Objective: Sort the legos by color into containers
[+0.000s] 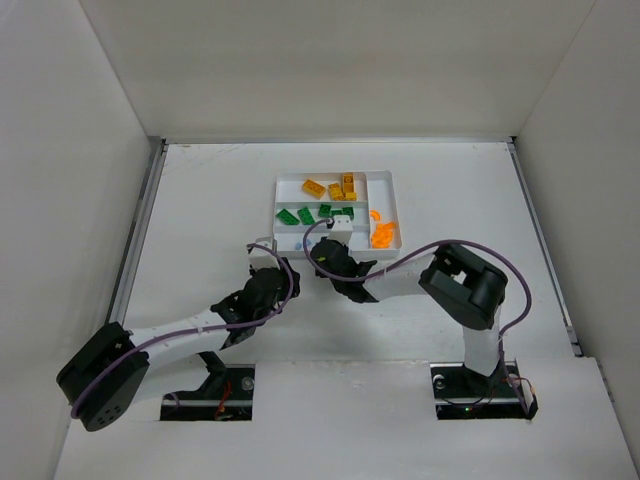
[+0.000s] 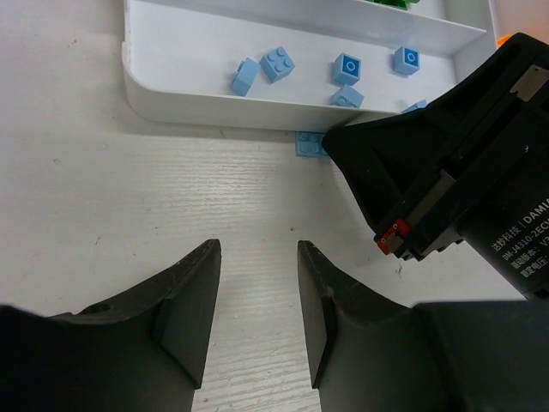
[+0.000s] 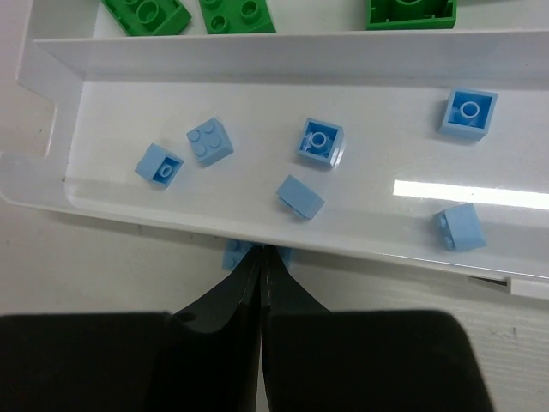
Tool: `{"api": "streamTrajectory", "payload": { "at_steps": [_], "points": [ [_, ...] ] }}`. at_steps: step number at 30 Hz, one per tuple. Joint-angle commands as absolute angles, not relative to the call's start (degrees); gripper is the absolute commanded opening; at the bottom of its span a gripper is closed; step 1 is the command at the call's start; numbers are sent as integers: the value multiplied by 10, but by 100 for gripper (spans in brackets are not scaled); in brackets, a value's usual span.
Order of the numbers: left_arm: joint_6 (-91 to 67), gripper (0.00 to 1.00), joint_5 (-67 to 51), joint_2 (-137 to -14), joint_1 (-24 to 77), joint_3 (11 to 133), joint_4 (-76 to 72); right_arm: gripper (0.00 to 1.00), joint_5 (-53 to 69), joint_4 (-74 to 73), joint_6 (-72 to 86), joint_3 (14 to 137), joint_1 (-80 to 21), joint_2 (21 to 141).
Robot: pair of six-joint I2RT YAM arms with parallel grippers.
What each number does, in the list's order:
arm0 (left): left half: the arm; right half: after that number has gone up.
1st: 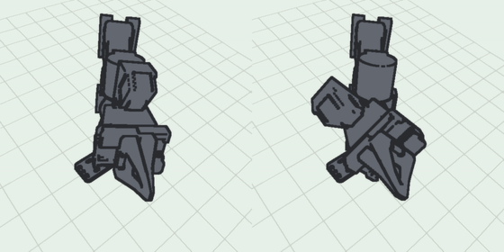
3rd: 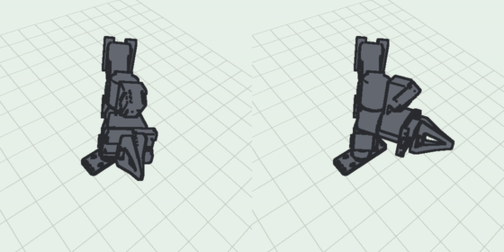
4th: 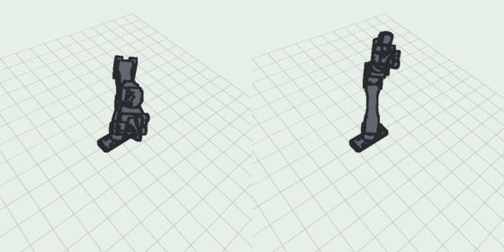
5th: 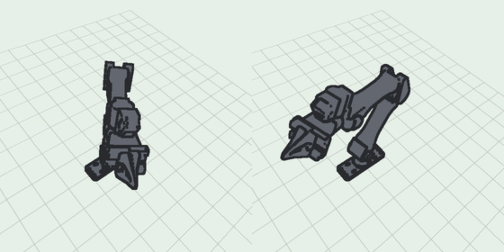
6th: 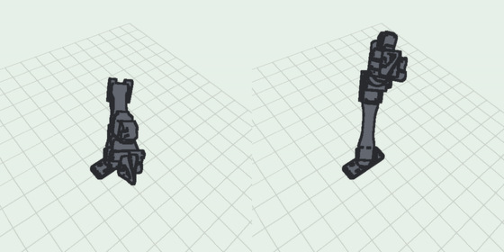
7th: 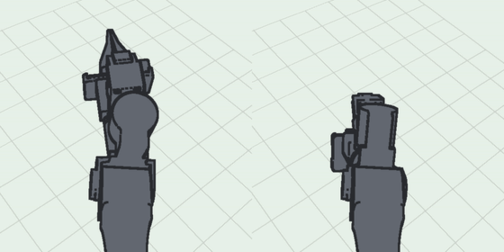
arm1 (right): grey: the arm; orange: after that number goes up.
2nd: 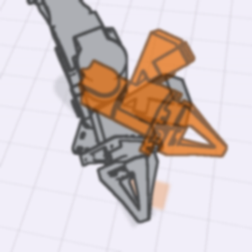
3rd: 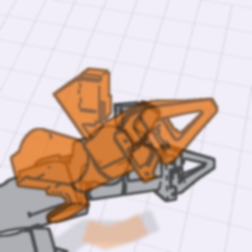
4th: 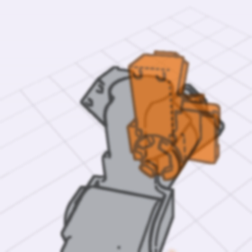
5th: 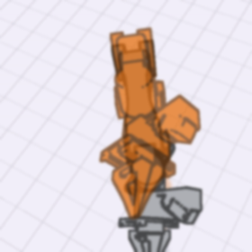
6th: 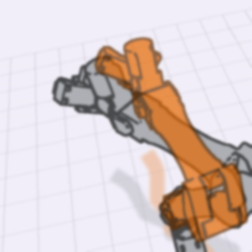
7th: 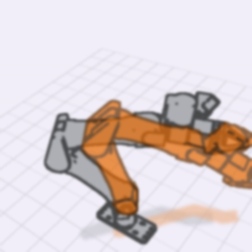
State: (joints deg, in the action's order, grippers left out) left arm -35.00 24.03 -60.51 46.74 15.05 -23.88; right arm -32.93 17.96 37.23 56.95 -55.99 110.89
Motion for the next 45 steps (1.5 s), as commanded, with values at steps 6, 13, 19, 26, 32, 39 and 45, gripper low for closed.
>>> {"api": "streamTrajectory", "payload": {
  "at_steps": [6, 13, 19, 26, 32, 39, 45],
  "points": [
    [-347, 38, 243, -609, 464, 159, -262, 5, -330, 203, 400, 523, -586, 1073],
    [-349, 38, 243, -614, 469, 163, -262, 6, -364, 147, 463, 441, -659, 982],
    [-351, 38, 247, -621, 482, 166, -267, 12, -369, 64, 555, 441, -698, 943],
    [-345, 38, 248, -578, 473, 163, -241, 35, -360, 79, 444, 425, -692, 876],
    [-338, 38, 243, -540, 448, 155, -224, 58, -280, 78, 253, 432, -683, 889],
    [-329, 38, 227, -501, 413, 151, -205, 65, -223, 88, 159, 460, -670, 924],
    [-323, 38, 221, -488, 399, 149, -199, 61, -177, 103, 137, 484, -635, 968]
  ]
}}
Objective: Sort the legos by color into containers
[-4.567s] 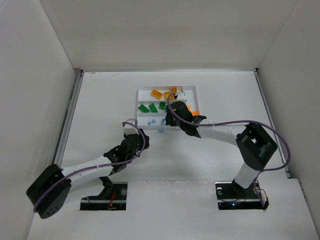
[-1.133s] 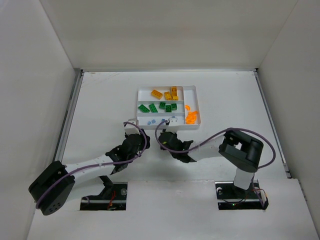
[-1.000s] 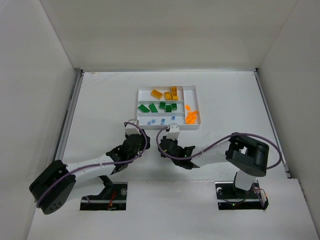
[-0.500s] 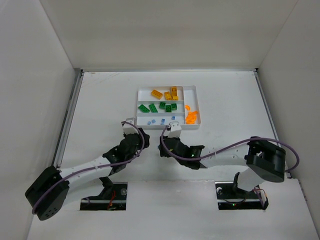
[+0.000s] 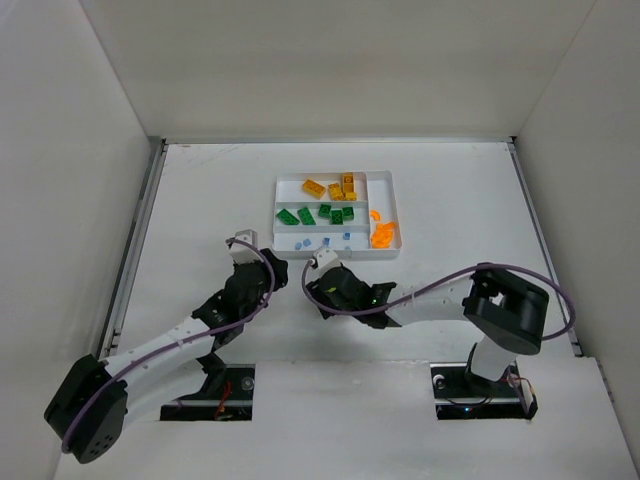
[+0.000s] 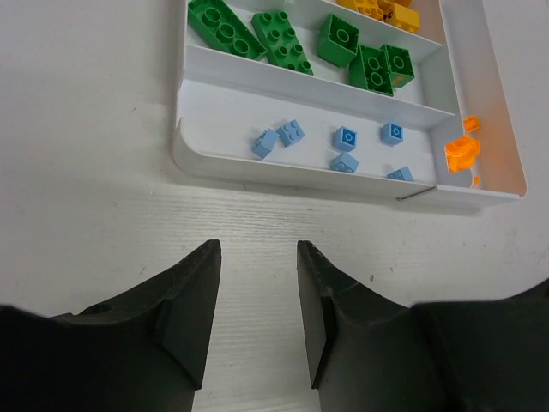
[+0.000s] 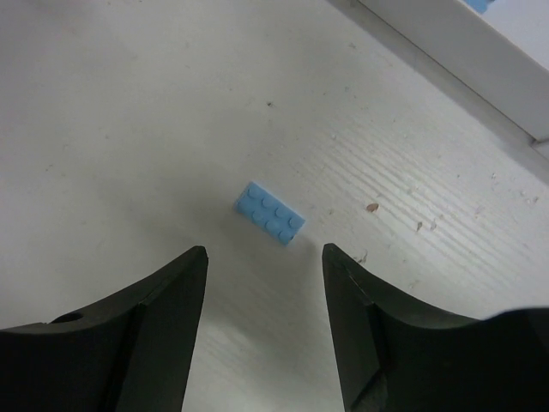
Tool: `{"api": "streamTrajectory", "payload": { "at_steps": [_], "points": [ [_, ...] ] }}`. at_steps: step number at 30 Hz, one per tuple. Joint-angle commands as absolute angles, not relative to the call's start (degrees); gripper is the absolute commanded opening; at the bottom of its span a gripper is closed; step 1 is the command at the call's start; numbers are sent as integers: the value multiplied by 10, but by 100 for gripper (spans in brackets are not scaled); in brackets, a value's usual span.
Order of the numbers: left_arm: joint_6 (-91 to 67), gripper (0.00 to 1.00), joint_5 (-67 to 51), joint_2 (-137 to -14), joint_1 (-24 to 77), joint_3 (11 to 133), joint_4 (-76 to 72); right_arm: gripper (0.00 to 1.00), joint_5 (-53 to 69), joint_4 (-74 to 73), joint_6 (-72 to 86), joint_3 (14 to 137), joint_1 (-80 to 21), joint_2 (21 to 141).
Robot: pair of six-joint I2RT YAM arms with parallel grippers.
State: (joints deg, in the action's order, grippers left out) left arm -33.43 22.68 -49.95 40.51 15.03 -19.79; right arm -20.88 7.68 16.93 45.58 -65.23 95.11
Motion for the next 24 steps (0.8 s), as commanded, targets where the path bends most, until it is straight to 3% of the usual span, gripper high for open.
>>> {"api": "streamTrajectory", "payload": {
  "at_steps": [1, 10, 19, 22, 24],
  "points": [
    [-323, 38, 220, -487, 398, 149, -198, 60, -172, 106, 135, 486, -629, 974],
    [-318, 38, 218, -476, 385, 145, -197, 53, -140, 120, 134, 495, -605, 1012],
    [-316, 38, 214, -464, 378, 142, -188, 27, -152, 97, 182, 485, -624, 1000],
    [-316, 38, 214, -461, 376, 142, -185, 28, -169, 94, 199, 475, -635, 993],
    [-317, 38, 214, -462, 376, 141, -185, 36, -195, 90, 202, 475, -645, 993]
  ]
}}
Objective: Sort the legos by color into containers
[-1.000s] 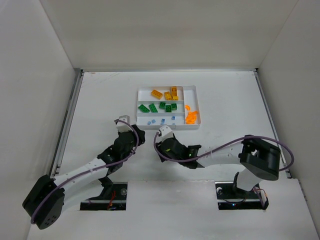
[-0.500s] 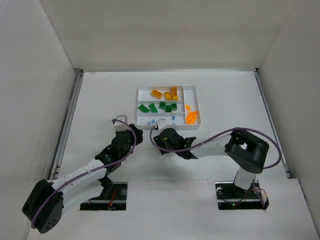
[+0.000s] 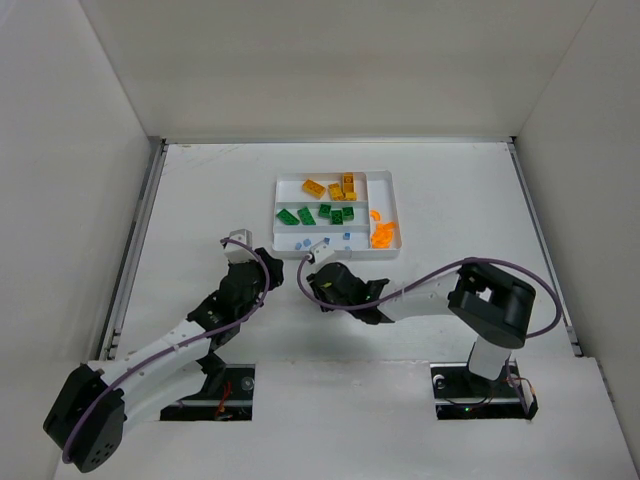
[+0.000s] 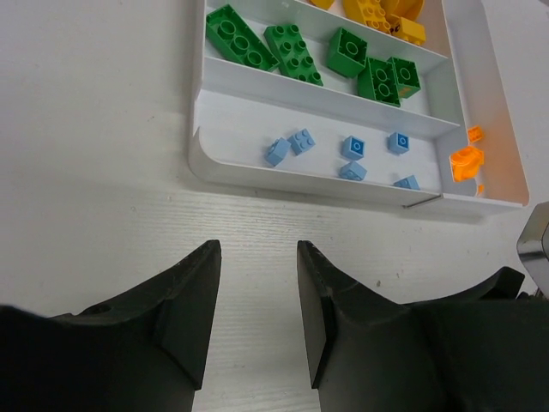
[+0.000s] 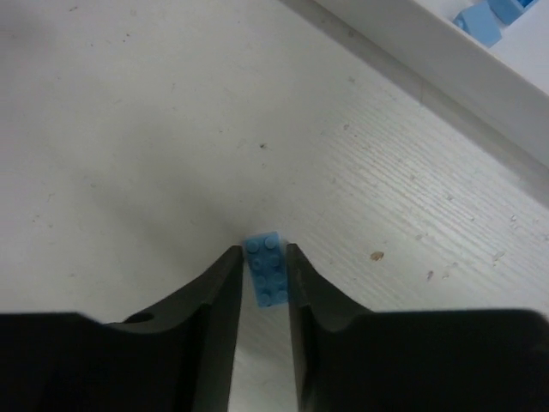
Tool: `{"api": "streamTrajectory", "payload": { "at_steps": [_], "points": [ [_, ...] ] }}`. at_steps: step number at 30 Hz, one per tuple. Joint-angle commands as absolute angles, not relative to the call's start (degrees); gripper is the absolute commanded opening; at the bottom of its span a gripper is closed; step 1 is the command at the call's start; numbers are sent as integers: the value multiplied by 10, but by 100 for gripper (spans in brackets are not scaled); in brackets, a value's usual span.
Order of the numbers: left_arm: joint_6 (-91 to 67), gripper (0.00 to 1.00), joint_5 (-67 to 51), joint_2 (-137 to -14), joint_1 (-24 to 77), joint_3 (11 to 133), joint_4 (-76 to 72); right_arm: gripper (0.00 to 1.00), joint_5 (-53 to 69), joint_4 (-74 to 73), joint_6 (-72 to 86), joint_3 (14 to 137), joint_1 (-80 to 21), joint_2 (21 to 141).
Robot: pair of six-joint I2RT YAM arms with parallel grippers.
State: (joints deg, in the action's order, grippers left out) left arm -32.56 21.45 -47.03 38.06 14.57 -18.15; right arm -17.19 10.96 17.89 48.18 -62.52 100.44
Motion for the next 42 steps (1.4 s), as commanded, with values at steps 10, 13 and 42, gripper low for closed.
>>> {"api": "streamTrajectory", "payload": {
  "at_steps": [10, 13, 42],
  "points": [
    [-317, 38, 208, -455, 373, 146, -178, 23, -221, 83, 215, 468, -659, 994],
    [-323, 38, 209, -447, 372, 139, -178, 18, -235, 83, 215, 468, -663, 979],
    [-340, 40, 194, -433, 348, 123, -173, 55, -253, 70, 311, 515, -663, 984]
  ]
}}
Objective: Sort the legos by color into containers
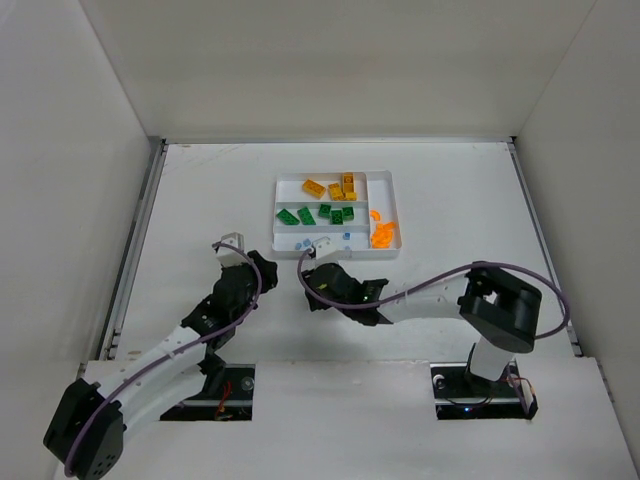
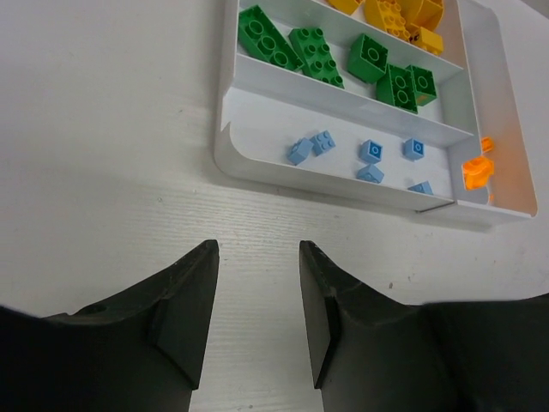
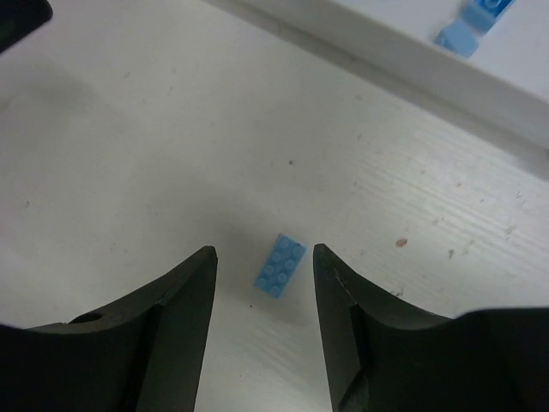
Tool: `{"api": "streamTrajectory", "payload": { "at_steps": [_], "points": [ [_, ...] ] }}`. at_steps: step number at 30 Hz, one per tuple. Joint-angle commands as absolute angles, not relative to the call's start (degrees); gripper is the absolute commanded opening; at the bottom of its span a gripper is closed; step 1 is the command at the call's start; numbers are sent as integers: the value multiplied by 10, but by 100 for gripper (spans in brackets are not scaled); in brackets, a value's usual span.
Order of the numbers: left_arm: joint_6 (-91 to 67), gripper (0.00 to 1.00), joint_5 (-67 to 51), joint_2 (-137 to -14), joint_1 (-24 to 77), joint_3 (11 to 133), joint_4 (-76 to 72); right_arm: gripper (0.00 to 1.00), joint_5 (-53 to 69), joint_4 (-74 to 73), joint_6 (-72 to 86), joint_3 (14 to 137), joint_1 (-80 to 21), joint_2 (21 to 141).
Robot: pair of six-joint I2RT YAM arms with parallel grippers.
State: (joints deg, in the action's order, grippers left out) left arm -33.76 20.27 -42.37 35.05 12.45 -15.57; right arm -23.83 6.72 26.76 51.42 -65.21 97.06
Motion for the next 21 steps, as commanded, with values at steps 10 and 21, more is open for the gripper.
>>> {"api": "streamTrajectory", "payload": {
  "at_steps": [10, 21],
  "points": [
    [-344, 40, 193, -417, 344, 111, -176, 45, -318, 26, 330, 533, -683, 1027],
    [-340, 40, 195, -419, 340, 114, -173, 33, -359, -14, 342, 544, -709, 1054]
  ]
}}
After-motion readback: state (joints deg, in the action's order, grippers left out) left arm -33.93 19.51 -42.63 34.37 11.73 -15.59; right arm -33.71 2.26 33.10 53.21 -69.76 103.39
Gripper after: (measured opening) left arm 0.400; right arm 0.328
